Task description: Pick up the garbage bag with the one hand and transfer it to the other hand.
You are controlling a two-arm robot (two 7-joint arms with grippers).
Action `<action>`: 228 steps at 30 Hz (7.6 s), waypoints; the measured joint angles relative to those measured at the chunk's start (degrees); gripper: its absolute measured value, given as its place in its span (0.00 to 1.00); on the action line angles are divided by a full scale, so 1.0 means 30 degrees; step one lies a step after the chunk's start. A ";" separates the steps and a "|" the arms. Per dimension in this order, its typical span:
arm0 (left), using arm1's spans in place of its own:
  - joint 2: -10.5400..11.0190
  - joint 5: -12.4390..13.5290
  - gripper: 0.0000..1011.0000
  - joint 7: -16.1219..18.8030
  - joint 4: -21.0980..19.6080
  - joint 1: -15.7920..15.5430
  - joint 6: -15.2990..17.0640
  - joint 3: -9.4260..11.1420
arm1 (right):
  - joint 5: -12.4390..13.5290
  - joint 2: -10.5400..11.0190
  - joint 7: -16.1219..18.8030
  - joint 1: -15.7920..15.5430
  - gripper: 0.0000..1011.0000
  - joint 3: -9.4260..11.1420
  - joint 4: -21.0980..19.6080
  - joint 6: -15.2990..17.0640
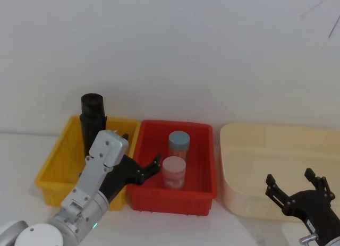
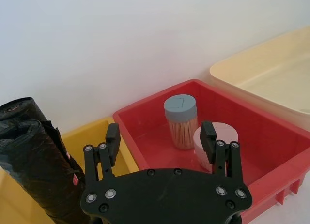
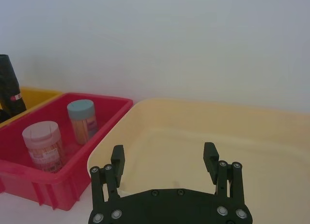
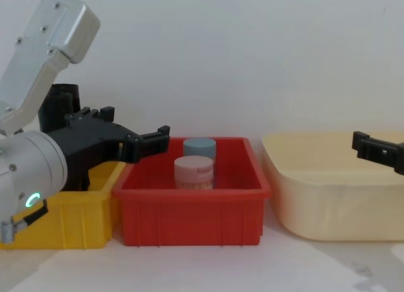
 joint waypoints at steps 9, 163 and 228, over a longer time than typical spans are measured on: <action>-0.0002 0.0001 0.99 -0.0001 0.0000 0.0000 0.0000 0.0001 | 0.0000 0.0000 -0.0001 -0.0001 0.99 0.0000 0.0001 0.0000; 0.3765 -0.6532 0.99 -0.7402 0.2490 -0.2156 0.4595 -0.4414 | 0.0730 -0.4475 0.3984 0.9685 0.99 -0.5490 0.5868 0.8562; 0.2774 -0.6555 0.81 -0.7422 0.5239 -0.4372 0.4942 -0.2843 | -0.0276 -0.4306 0.5239 1.1105 0.85 -0.5632 0.8871 0.9914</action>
